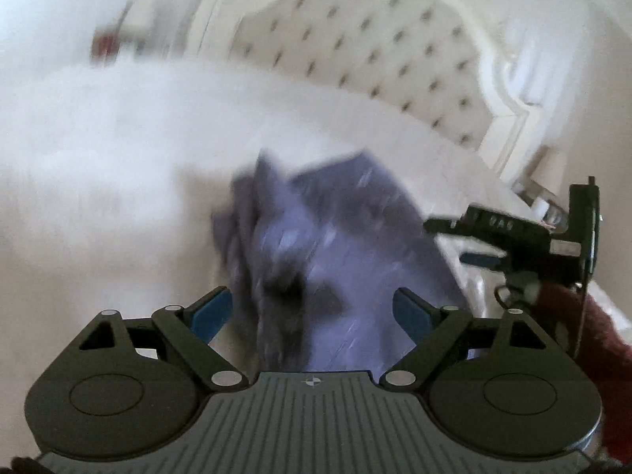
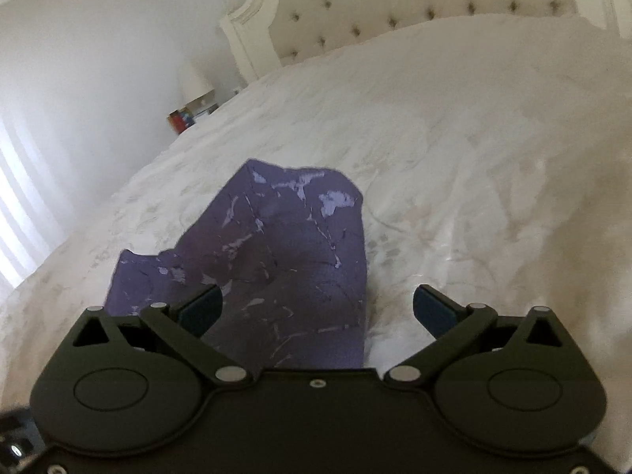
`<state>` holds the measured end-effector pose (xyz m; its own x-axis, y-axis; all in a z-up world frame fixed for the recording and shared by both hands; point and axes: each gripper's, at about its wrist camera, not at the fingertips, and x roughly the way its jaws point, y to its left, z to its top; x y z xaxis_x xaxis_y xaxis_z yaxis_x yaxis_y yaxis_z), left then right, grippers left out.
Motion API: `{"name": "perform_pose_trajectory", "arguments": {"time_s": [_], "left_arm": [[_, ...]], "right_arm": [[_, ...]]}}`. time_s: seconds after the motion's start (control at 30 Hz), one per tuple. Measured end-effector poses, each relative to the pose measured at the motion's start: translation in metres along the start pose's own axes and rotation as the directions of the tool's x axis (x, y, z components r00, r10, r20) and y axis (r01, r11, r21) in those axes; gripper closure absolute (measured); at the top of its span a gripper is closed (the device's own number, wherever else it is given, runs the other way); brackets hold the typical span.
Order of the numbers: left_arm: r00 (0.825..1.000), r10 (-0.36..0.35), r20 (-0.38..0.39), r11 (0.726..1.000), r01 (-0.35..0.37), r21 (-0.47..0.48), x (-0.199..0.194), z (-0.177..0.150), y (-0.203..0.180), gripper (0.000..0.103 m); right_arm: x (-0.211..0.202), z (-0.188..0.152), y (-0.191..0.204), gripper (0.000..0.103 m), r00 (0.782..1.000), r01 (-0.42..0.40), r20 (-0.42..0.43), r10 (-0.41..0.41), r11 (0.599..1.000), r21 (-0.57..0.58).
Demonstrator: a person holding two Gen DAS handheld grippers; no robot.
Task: Fold large clothes
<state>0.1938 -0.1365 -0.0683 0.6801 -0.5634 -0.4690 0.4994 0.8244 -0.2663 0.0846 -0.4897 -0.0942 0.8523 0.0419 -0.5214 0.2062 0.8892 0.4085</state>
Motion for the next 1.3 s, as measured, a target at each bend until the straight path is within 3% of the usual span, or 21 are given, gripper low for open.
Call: {"name": "perform_pose_trajectory", "arguments": {"time_s": [0.1,0.17,0.3,0.5,0.6,0.7,0.8,0.9,1.0,1.13,1.23,1.3], "left_arm": [[0.998,-0.019,0.064,0.993,0.012,0.117,-0.003,0.013,-0.021,0.014],[0.998,-0.026,0.057,0.985,0.016,0.171,0.009,0.023,-0.034,0.014],[0.999,-0.032,0.040,0.987,0.026,0.160,0.034,0.035,-0.040,0.014],[0.997,0.063,-0.038,0.995,-0.060,0.083,0.078,0.031,-0.016,0.014],[0.974,0.179,-0.140,0.984,-0.178,0.019,0.100,0.019,0.013,0.013],[0.973,0.135,-0.186,0.973,-0.165,-0.158,0.107,0.005,0.045,0.005],[0.973,0.135,-0.190,0.964,-0.173,-0.203,0.103,-0.003,0.054,0.004],[0.969,0.163,-0.184,0.967,-0.194,-0.165,0.091,-0.002,0.050,0.005],[0.964,0.203,-0.170,0.964,-0.227,-0.136,0.070,0.002,0.044,0.006],[0.952,0.269,-0.144,0.959,-0.279,-0.054,0.034,0.003,0.030,0.006],[0.936,0.318,-0.148,0.948,-0.318,0.022,0.006,0.002,0.017,0.006],[0.939,0.315,-0.135,0.949,-0.314,0.036,-0.010,0.001,0.010,0.006]], "right_arm": [[-0.017,-0.005,0.010,0.001,1.000,0.014,0.006,-0.014,1.000,0.007],[-0.025,-0.009,0.013,0.001,0.999,0.034,0.003,-0.034,0.999,-0.006],[-0.026,-0.018,0.018,0.001,0.996,0.084,-0.002,-0.084,0.996,-0.018],[-0.015,-0.027,0.011,0.001,0.988,0.145,-0.039,-0.146,0.989,-0.038],[-0.013,-0.031,0.017,0.001,0.990,0.127,-0.052,-0.130,0.990,-0.060],[0.002,-0.042,0.030,0.001,0.986,0.102,-0.122,-0.117,0.987,-0.125],[0.022,-0.055,0.041,0.000,0.974,0.014,-0.222,-0.043,0.991,-0.133],[0.020,-0.056,0.048,0.000,0.979,0.025,-0.196,-0.058,0.985,-0.170],[0.014,-0.055,0.039,0.001,0.983,0.018,-0.182,-0.039,0.993,-0.119],[-0.003,-0.055,0.047,0.001,0.990,0.058,-0.113,-0.081,0.980,-0.191],[-0.019,-0.056,0.057,0.001,0.988,0.142,-0.031,-0.154,0.959,-0.246],[-0.032,-0.060,0.060,0.001,0.985,0.170,0.021,-0.170,0.956,-0.240]]}}
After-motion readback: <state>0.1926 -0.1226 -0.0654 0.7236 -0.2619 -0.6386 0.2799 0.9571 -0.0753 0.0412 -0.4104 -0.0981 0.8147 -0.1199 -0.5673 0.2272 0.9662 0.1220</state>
